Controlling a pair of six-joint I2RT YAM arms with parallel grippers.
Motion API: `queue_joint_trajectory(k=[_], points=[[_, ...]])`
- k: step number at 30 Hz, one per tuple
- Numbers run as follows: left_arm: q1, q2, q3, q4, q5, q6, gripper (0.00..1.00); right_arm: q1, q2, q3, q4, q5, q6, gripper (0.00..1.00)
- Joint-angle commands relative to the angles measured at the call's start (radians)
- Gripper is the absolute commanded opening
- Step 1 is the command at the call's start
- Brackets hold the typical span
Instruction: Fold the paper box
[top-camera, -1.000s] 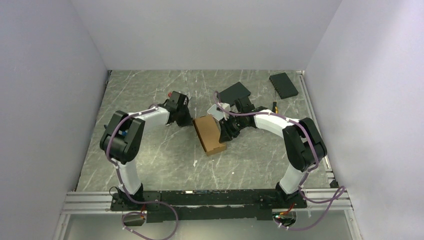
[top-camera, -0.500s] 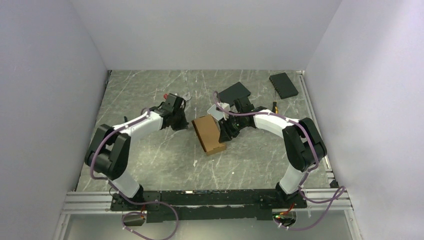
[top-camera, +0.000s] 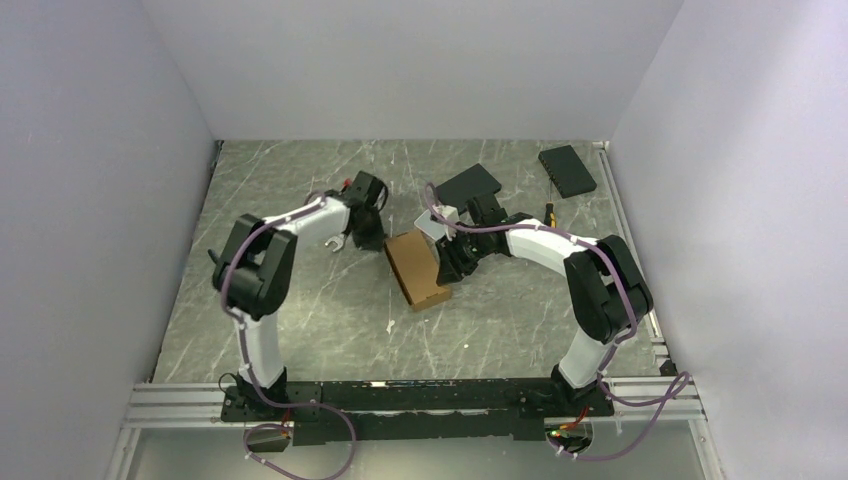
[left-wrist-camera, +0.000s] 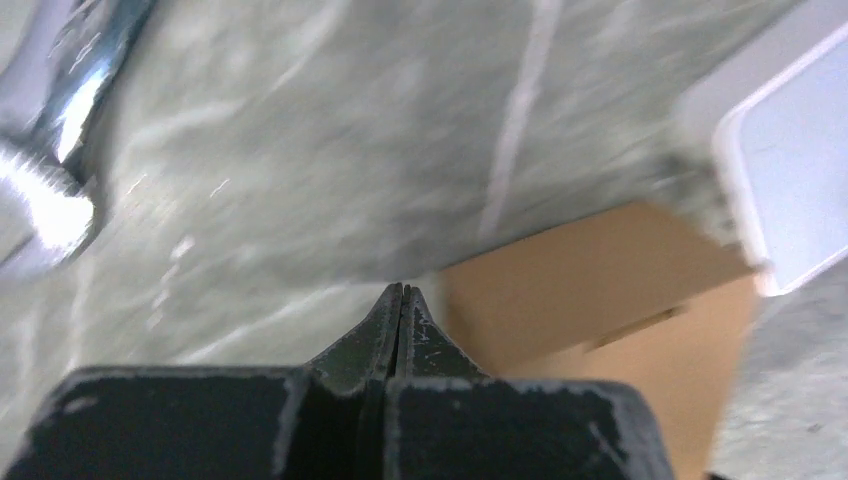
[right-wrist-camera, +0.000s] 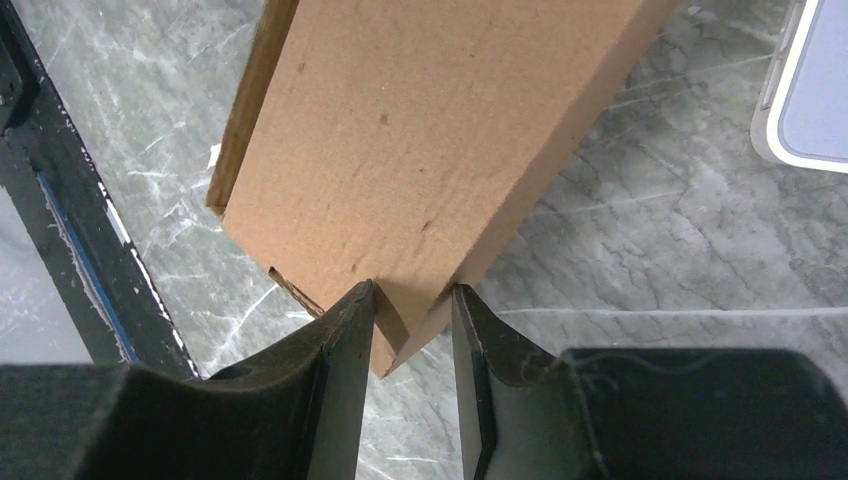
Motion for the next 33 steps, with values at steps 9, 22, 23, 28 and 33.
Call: queue_joint_trajectory(k=[9,22,23,28,33], points=[[-0.168,0.130,0.313,-0.087,0.060,0.093,0.00,0.021,0.050,-0.014,-0.018,0.149,-0.060,0.36],[-0.113,-0.290,-0.151,0.037,0.088,0.047,0.02,0.011,0.045,-0.014,-0.014,0.162,-0.053,0.39],[-0.114,-0.307,-0.187,0.063,0.117,0.029,0.01,0.012,0.047,-0.014,-0.014,0.159,-0.053,0.39],[-0.151,-0.284,-0.254,0.100,0.151,-0.037,0.00,0.010,0.047,-0.015,-0.014,0.156,-0.053,0.39],[-0.242,-0.166,-0.161,0.115,0.154,-0.059,0.00,0.013,0.050,-0.016,-0.012,0.153,-0.055,0.39]])
